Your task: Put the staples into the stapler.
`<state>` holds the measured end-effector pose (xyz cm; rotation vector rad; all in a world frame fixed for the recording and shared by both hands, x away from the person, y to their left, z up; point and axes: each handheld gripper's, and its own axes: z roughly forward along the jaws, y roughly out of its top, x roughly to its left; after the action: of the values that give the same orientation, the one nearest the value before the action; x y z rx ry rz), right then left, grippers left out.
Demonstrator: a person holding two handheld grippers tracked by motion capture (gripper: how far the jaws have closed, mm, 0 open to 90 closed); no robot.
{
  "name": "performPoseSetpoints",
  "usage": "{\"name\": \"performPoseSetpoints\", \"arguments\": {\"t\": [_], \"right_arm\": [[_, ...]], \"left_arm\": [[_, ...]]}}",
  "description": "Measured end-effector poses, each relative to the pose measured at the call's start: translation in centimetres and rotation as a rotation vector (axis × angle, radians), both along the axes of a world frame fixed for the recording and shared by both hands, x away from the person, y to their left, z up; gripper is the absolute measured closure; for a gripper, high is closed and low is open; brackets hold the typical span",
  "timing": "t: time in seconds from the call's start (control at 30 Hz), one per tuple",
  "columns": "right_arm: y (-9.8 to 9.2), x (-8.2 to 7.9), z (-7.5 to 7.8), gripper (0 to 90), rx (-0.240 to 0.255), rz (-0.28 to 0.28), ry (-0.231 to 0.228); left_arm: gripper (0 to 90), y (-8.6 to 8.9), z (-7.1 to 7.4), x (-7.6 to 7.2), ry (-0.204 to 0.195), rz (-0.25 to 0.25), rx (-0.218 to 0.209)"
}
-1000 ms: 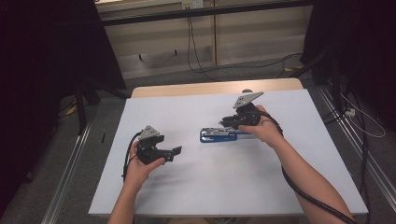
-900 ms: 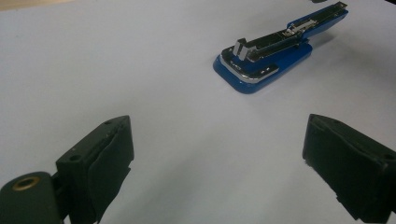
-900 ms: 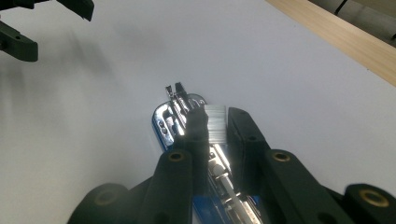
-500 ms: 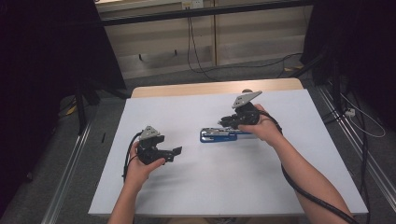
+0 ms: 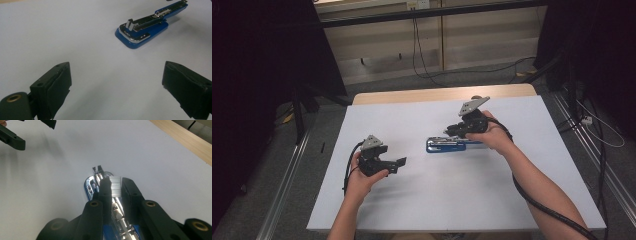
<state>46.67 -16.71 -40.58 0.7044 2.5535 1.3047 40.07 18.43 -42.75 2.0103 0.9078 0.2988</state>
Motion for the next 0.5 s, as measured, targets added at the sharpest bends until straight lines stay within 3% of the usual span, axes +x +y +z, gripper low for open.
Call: {"name": "performPoseSetpoints", "arguments": {"t": [0.5], "right_arm": [[0.52,0.40,-0.49,79.4,0.002,0.031,0.012]], "left_arm": [[9.1,-0.03,-0.04,0.01,0.002,0.002,0.000]]}}
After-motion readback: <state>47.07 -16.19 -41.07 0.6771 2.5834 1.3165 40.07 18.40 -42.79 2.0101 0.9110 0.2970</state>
